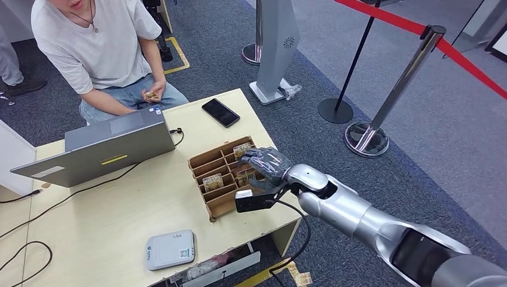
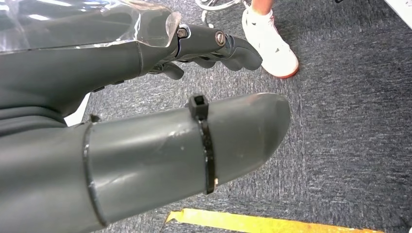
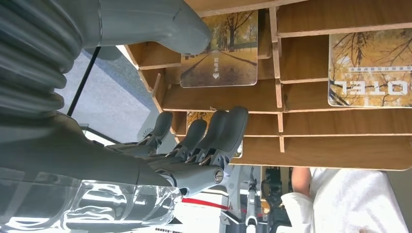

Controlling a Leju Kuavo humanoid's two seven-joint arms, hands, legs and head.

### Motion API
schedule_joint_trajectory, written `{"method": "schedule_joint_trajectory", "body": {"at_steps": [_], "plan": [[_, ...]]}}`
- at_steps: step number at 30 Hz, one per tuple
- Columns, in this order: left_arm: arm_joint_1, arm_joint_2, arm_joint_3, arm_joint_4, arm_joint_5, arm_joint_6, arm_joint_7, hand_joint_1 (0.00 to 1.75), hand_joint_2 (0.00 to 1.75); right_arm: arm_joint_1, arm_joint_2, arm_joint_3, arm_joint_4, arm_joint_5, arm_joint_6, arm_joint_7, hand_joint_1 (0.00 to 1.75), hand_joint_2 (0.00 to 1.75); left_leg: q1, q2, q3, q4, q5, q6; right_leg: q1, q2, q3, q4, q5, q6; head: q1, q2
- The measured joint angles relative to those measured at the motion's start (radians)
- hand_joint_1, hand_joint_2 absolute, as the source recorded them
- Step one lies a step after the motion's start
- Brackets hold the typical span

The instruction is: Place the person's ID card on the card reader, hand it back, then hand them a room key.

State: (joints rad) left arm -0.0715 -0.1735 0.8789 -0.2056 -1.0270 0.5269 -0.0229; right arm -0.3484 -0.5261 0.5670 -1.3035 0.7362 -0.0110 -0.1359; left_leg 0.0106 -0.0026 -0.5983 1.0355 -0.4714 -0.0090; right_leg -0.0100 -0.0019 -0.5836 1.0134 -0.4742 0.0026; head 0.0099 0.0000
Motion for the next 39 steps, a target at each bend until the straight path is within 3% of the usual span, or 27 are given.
{"method": "schedule_joint_trajectory", "body": {"at_steps": [21,30,35,39], "plan": [[0.000,-0.001,0.000,0.000,-0.006,0.000,-0.005,0.00,0.00,0.026,0.000,-0.001,0.001,0.002,0.002,0.000,0.73,1.75,0.000,0.000,0.000,0.000,0.000,0.000,0.000,0.000,0.000,0.000,0.000,0.000,0.000,0.000],[0.000,-0.002,0.000,0.000,-0.004,0.000,-0.020,0.00,0.00,0.031,0.000,-0.007,0.002,0.002,0.002,0.003,0.86,1.75,0.000,0.000,0.000,0.000,0.000,0.000,0.000,0.000,0.000,0.000,0.000,0.000,0.000,0.000],[0.000,-0.004,0.000,0.000,-0.002,0.000,-0.023,0.00,0.00,0.034,0.000,-0.011,0.002,0.002,0.003,0.003,0.59,1.75,0.000,0.000,0.000,0.000,0.000,0.000,0.000,0.000,0.000,0.000,0.000,0.000,0.000,0.000],[0.000,-0.006,0.000,0.000,-0.002,0.000,-0.024,0.00,0.00,0.040,-0.001,-0.013,0.002,0.002,0.002,0.003,0.51,1.75,0.000,0.000,0.000,0.000,0.000,0.000,0.000,0.000,0.000,0.000,0.000,0.000,0.000,0.000]]}}
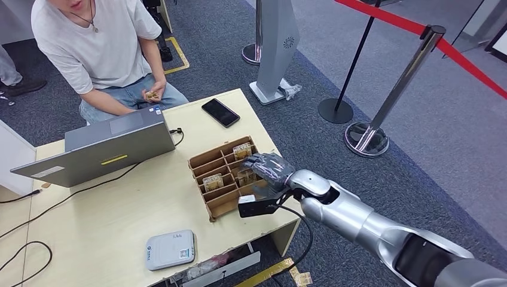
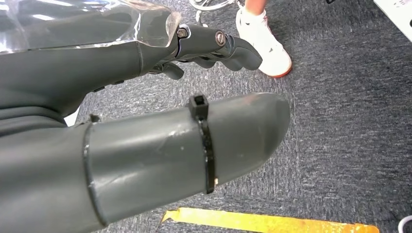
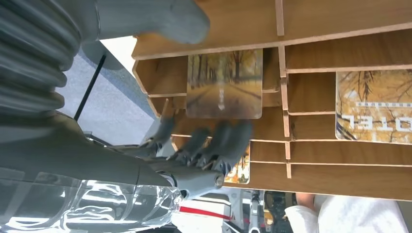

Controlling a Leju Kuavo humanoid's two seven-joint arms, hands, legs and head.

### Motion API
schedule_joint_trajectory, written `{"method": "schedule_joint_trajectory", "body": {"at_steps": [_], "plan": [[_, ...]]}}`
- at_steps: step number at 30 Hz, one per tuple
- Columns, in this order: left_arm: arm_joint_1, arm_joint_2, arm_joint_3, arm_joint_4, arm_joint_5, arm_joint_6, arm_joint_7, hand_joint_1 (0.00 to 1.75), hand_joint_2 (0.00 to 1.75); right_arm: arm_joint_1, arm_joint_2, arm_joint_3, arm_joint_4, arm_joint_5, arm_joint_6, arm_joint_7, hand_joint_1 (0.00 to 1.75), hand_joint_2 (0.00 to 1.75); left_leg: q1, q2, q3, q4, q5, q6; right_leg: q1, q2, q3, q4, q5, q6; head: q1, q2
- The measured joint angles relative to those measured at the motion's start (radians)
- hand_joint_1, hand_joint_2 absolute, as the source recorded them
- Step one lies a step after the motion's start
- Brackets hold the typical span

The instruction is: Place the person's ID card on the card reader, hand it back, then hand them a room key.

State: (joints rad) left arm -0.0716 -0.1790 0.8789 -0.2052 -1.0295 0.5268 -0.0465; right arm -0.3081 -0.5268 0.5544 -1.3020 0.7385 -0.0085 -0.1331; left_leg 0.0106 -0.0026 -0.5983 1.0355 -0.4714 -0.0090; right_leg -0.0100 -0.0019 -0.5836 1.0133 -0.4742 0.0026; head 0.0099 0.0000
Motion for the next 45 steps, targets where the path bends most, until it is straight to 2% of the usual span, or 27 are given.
{"method": "schedule_joint_trajectory", "body": {"at_steps": [18,28,36,45], "plan": [[0.000,0.000,0.000,0.000,-0.003,0.000,0.012,0.00,0.00,-0.008,0.000,-0.011,-0.011,0.015,0.007,0.005,0.58,1.75,0.000,0.000,0.000,0.000,0.000,0.000,0.000,0.000,0.000,0.000,0.000,0.000,0.000,0.000],[0.000,-0.001,0.000,0.000,-0.005,0.000,0.012,0.00,0.00,-0.028,0.003,-0.010,0.007,0.016,0.021,0.000,0.81,1.75,0.000,0.000,0.000,0.000,0.000,0.000,0.000,0.000,0.000,0.000,0.000,0.000,0.000,0.000],[0.000,-0.001,0.000,0.000,-0.006,0.000,0.011,0.00,0.00,-0.053,0.010,-0.005,0.028,0.016,0.024,-0.003,0.75,1.75,0.000,0.000,0.000,0.000,0.000,0.000,0.000,0.000,0.000,0.000,0.000,0.000,0.000,0.000],[0.000,-0.001,0.000,0.000,-0.007,0.000,0.012,0.00,0.00,-0.076,0.014,0.006,0.052,0.012,0.025,-0.017,0.77,1.75,0.000,0.000,0.000,0.000,0.000,0.000,0.000,0.000,0.000,0.000,0.000,0.000,0.000,0.000]]}}
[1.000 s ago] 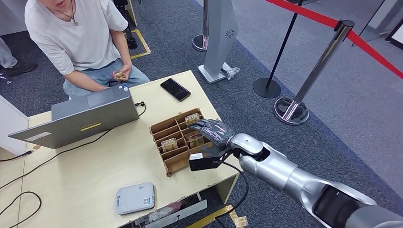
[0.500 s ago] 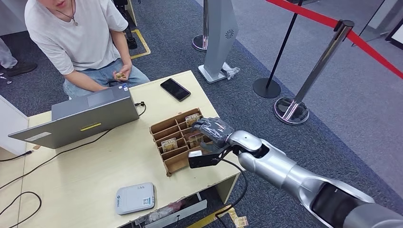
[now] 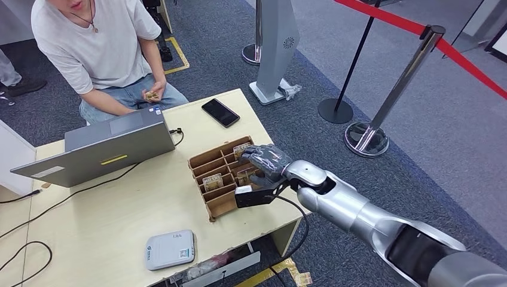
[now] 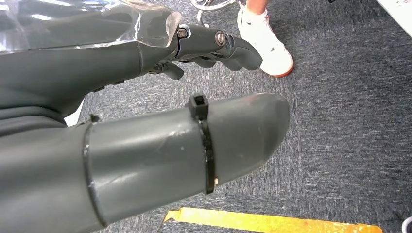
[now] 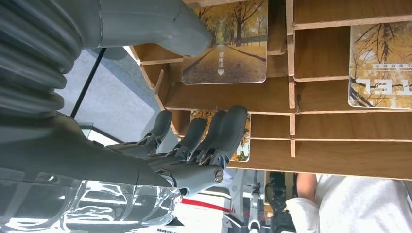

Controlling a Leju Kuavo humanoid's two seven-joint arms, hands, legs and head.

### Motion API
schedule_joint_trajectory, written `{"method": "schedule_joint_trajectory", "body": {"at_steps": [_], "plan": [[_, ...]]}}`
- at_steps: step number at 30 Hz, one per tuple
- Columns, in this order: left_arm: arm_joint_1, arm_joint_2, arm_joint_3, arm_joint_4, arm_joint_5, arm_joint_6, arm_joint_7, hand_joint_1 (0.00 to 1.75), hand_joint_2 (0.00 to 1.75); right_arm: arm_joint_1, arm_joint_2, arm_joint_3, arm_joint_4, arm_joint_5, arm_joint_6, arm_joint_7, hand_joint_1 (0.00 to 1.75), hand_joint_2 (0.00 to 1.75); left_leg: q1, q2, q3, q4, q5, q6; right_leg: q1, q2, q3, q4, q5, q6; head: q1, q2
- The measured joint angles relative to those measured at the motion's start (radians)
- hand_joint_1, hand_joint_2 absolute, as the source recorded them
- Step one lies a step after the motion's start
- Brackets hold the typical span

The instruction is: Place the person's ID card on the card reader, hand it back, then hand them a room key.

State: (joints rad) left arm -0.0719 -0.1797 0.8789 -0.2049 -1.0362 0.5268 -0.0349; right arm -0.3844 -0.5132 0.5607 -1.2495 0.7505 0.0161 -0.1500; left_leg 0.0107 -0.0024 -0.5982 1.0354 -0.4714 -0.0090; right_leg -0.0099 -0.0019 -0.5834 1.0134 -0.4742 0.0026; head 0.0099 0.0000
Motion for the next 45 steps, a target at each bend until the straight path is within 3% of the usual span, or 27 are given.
{"method": "schedule_joint_trajectory", "body": {"at_steps": [38,45], "plan": [[0.000,0.010,0.019,0.000,0.007,-0.027,0.014,0.00,0.00,0.003,0.000,0.007,-0.030,-0.013,-0.018,-0.009,0.77,1.75,0.000,0.000,0.000,0.000,0.000,0.000,0.000,0.000,0.000,0.000,0.000,0.000,0.000,0.000],[0.000,0.010,0.019,0.000,0.010,-0.027,0.020,0.00,0.00,0.019,-0.004,0.004,-0.058,-0.013,-0.029,-0.005,0.70,1.75,0.000,0.000,0.000,0.000,0.000,0.000,0.000,0.000,0.000,0.000,0.000,0.000,0.000,0.000]]}}
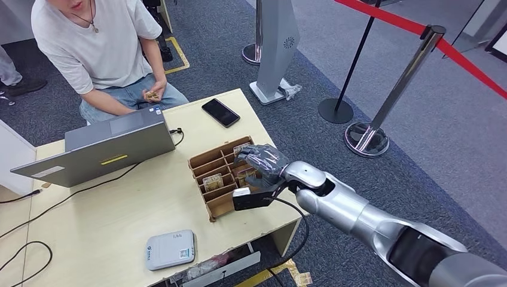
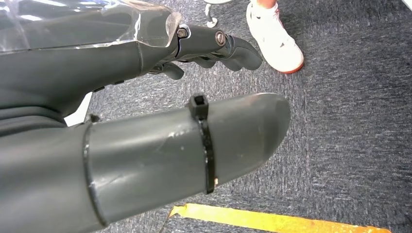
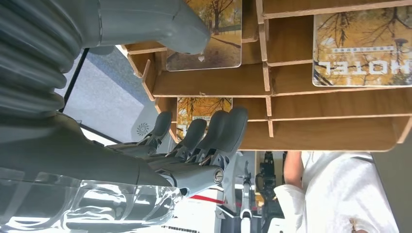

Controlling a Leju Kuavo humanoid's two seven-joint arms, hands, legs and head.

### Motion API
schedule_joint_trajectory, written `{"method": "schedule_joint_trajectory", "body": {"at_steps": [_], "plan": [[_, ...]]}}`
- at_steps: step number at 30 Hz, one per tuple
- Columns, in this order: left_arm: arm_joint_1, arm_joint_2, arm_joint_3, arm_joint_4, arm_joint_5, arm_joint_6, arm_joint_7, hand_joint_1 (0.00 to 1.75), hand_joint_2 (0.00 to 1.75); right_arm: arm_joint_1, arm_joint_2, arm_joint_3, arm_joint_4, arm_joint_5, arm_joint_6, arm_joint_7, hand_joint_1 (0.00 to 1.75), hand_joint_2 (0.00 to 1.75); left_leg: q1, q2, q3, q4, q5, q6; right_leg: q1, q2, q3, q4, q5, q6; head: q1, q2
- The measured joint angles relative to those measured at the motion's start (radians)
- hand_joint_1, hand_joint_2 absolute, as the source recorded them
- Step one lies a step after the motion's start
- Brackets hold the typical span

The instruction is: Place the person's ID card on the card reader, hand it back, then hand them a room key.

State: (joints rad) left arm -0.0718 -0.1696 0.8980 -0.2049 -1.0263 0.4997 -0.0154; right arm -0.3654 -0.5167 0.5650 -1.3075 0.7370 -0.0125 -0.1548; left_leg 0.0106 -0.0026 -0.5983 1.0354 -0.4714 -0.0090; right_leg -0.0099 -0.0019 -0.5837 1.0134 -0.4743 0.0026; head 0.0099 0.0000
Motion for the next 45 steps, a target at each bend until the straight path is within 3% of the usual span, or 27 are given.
{"method": "schedule_joint_trajectory", "body": {"at_steps": [20,33,45], "plan": [[0.000,-0.005,0.000,0.000,-0.006,0.026,-0.018,0.00,0.00,0.078,-0.022,-0.024,-0.039,0.003,-0.009,0.021,0.71,1.75,0.000,0.000,0.000,0.000,0.000,0.000,0.000,0.000,0.000,0.000,0.000,0.000,0.000,0.000],[0.000,-0.003,0.000,0.000,-0.009,-0.004,-0.008,0.00,0.00,0.012,0.018,-0.020,0.026,0.036,-0.002,0.005,0.75,1.75,0.000,0.000,-0.001,0.000,0.000,0.000,0.000,0.000,0.000,0.000,0.000,0.000,0.000,0.000],[0.000,-0.003,0.000,0.000,-0.012,0.002,-0.007,0.00,0.00,-0.022,0.023,-0.012,0.075,0.015,0.010,-0.016,0.81,1.75,0.000,0.000,-0.001,0.000,0.000,0.000,0.000,0.000,0.000,0.000,0.000,0.000,0.000,0.000]]}}
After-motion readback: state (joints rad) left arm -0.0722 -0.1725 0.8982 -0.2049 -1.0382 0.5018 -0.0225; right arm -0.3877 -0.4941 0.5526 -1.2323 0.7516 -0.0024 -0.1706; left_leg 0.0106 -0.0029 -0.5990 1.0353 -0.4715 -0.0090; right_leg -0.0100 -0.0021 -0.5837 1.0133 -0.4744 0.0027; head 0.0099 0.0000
